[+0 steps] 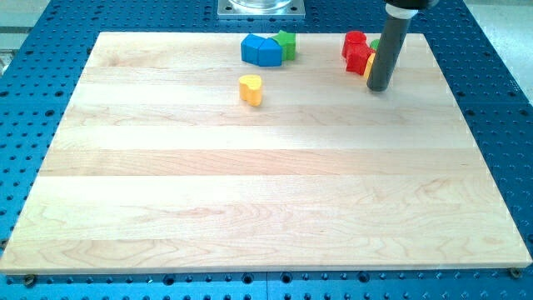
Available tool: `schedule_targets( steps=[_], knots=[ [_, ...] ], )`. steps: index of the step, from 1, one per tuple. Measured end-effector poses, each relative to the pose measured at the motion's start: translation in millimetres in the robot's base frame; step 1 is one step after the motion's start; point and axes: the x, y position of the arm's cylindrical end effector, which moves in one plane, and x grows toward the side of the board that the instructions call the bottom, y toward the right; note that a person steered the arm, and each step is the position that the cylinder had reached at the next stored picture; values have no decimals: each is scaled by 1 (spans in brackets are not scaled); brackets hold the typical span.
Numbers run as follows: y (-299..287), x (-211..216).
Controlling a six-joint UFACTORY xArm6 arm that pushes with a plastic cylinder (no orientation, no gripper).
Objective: Push the yellow heart below the green star
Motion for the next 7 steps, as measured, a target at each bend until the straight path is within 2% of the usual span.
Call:
schedule_targets(
  steps=[1, 2, 3, 4, 5, 6, 7],
  knots=[
    [-35, 35],
    [-182, 56],
    [-255, 32],
    [-227, 3],
    [-332, -1],
    [-382, -14],
    [-371, -36]
  ],
)
